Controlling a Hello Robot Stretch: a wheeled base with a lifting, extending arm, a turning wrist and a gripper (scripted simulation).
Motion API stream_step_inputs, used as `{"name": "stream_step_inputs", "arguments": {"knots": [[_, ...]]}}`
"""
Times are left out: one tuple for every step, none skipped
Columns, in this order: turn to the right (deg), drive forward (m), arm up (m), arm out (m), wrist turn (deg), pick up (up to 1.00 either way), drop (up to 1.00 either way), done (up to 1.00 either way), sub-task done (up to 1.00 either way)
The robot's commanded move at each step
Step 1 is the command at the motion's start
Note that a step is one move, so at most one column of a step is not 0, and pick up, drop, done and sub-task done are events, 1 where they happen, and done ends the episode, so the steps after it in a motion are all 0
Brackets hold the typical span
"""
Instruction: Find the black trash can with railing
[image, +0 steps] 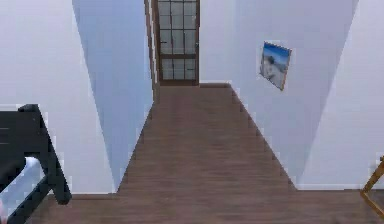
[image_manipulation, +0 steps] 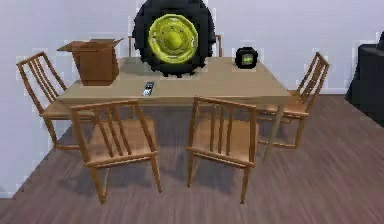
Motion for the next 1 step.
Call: {"name": "stream_step_inputs", "arguments": {"knots": [[0.0,1.00,0.00,0.00,0.0,0.00,0.00,0.00,0.00]]}}
